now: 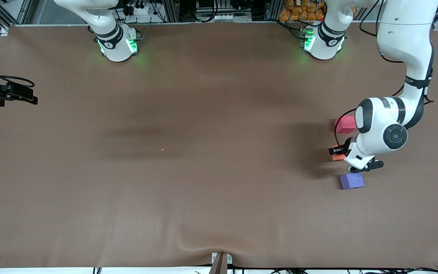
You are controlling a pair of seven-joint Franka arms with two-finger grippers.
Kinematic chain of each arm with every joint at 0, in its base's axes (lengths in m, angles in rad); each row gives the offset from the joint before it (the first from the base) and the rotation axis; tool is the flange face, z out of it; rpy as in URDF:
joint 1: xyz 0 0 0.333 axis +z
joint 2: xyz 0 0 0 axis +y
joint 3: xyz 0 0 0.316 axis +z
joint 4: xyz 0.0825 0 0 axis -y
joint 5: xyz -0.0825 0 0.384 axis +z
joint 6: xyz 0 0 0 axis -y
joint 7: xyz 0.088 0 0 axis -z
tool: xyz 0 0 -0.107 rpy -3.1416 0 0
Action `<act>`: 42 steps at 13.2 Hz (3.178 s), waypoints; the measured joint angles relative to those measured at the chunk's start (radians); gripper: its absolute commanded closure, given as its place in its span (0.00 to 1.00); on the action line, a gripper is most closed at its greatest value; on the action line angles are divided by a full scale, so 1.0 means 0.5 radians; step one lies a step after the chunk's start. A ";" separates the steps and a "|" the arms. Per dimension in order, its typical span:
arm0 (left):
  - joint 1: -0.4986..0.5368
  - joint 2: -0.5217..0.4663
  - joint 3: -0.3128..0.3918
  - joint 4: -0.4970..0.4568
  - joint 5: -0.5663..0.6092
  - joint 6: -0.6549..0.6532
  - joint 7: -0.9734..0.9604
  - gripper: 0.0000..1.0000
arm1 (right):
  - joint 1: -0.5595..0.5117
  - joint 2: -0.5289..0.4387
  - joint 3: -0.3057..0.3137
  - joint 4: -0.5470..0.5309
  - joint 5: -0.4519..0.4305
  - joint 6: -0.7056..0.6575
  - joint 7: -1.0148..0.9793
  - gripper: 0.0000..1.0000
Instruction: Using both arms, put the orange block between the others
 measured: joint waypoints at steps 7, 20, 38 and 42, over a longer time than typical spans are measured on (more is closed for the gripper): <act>0.155 0.001 -0.027 -0.122 0.000 0.256 0.231 1.00 | 0.009 0.000 0.021 0.000 0.000 -0.029 0.000 0.00; 0.146 -0.185 -0.105 -0.051 -0.004 0.177 0.201 0.00 | 0.028 0.000 0.020 -0.002 0.000 -0.030 -0.001 0.00; 0.153 -0.853 -0.387 0.945 0.260 -1.353 0.208 0.00 | 0.053 0.002 0.010 -0.004 -0.003 -0.025 -0.001 0.00; 0.196 -0.853 -0.385 0.945 0.188 -1.353 0.212 0.00 | 0.053 0.003 0.008 -0.004 -0.003 -0.024 -0.001 0.00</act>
